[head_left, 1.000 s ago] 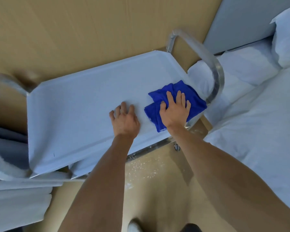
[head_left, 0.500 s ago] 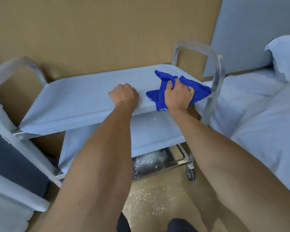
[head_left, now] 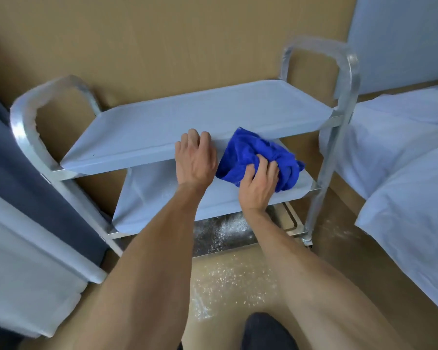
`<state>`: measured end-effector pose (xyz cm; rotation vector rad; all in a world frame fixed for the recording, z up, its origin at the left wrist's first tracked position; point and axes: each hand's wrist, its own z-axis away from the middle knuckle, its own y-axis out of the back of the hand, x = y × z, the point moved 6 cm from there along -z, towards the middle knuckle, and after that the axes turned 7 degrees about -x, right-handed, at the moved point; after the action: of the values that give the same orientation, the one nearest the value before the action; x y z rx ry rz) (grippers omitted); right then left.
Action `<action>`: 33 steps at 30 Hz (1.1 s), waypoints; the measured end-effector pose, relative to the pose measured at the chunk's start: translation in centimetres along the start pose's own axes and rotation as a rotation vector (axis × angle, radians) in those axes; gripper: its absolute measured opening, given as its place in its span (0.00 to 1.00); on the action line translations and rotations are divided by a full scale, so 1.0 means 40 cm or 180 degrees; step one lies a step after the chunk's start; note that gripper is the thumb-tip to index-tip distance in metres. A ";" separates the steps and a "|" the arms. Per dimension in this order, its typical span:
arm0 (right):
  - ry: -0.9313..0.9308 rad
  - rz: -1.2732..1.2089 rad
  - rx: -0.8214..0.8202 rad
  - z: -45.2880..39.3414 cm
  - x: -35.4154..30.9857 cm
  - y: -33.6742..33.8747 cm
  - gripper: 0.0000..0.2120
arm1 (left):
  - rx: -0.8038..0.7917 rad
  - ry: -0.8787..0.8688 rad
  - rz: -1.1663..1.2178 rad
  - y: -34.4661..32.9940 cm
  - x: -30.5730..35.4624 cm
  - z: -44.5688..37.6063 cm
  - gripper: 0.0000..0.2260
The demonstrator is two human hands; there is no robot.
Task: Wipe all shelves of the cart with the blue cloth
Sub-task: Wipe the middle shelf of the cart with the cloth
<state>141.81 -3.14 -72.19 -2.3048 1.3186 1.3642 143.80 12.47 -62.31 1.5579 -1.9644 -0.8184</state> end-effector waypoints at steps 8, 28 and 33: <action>-0.0154 0.0769 -0.0670 0.067 0.148 -0.075 0.15 | -0.0220 -0.0568 -0.0039 -0.025 -0.013 0.095 0.11; -0.0072 -0.0492 0.0811 -0.348 -0.054 0.251 0.11 | -0.0851 0.0035 0.0144 0.040 0.078 0.059 0.07; -0.0282 0.0212 0.0368 -0.379 -0.008 0.217 0.09 | -0.0994 0.0268 -0.0105 0.061 0.081 -0.019 0.03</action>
<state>144.82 -16.04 -60.82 -2.1192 1.4187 1.3545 141.97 9.58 -59.98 1.4181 -1.6630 -1.0020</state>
